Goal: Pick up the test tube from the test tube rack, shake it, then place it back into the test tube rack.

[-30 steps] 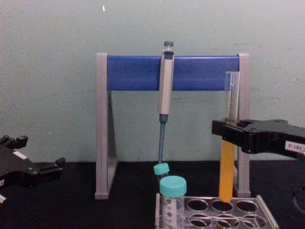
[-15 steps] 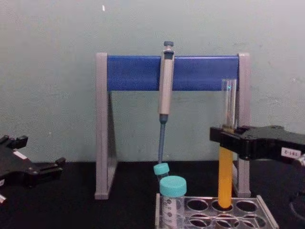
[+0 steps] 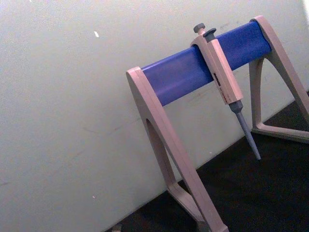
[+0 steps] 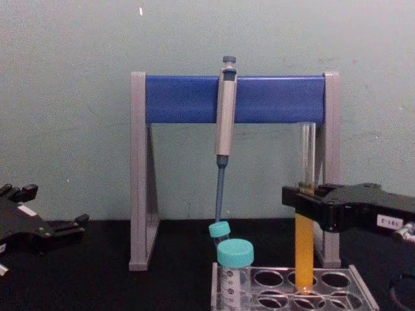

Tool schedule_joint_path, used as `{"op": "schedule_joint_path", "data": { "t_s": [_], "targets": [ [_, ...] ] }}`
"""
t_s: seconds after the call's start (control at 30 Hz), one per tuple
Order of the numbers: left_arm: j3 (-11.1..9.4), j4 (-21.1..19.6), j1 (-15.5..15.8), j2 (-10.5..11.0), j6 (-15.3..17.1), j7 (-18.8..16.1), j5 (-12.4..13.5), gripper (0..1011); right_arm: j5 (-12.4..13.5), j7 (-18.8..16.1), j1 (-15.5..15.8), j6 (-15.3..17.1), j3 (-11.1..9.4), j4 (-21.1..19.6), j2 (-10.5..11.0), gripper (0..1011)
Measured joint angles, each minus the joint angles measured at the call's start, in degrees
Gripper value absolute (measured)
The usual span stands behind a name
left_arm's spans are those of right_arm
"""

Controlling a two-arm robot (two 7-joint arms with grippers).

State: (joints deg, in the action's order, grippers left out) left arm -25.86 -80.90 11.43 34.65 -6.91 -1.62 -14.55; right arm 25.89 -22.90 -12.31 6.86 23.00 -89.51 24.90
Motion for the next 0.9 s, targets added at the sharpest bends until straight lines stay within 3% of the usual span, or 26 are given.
{"op": "schedule_joint_path", "data": {
  "t_s": [0.9],
  "targets": [
    [0.00,0.00,0.00,0.00,0.00,0.00,0.00,1001,-0.66,-0.48,0.16,-0.06,0.56,3.09,-1.09,225]
  ]
}}
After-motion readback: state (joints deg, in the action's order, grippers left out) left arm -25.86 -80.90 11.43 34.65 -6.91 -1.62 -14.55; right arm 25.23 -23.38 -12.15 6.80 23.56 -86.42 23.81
